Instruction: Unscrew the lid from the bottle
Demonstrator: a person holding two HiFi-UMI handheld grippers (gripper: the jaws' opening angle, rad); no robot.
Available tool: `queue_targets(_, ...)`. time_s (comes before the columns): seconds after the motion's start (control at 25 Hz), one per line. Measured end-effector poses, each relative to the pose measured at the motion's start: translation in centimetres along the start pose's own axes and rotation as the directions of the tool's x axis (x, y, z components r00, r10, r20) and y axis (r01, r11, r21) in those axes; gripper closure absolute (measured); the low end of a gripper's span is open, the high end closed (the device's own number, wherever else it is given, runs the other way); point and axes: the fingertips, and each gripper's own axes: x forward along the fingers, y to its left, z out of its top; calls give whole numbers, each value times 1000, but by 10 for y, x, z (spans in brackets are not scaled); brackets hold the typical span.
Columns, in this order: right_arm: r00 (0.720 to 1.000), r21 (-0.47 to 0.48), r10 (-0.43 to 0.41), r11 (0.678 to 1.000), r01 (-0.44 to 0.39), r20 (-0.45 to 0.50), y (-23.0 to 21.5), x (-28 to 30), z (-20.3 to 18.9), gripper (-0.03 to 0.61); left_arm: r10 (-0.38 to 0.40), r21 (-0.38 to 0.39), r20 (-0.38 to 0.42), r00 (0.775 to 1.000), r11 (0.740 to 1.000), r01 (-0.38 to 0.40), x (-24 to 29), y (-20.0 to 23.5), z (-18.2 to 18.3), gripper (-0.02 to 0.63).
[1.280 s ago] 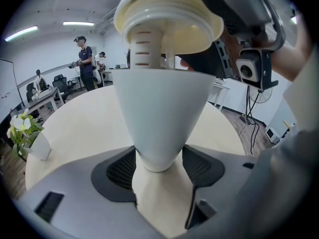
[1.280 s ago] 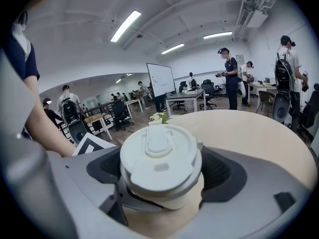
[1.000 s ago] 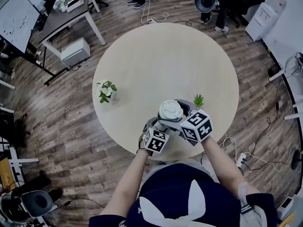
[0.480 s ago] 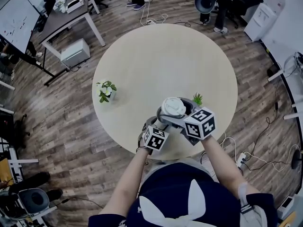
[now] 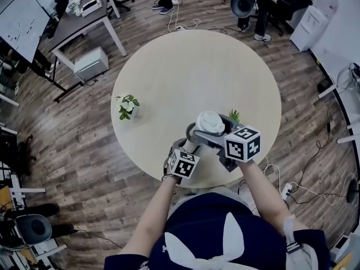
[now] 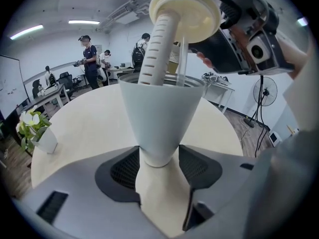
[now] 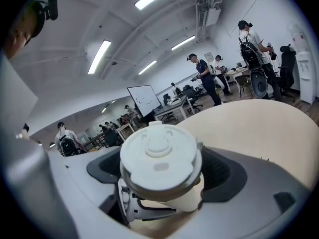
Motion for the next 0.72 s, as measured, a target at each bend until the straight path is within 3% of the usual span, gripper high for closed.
queue_targets(0.36, 998, 76, -13, 997, 8, 64, -2, -17, 6, 107, 53, -59, 59, 997, 997, -50, -26, 3, 6, 396)
queue_targets(0.52, 992, 116, -18, 993, 4, 123, -3, -26, 14, 107, 104, -111, 102, 989, 990, -92, -42, 12, 9, 492)
queue_targets(0.72, 986, 116, -23, 993, 4, 162, 1, -34, 21, 107, 137, -147, 153, 979, 983, -114, -58, 17, 18, 543)
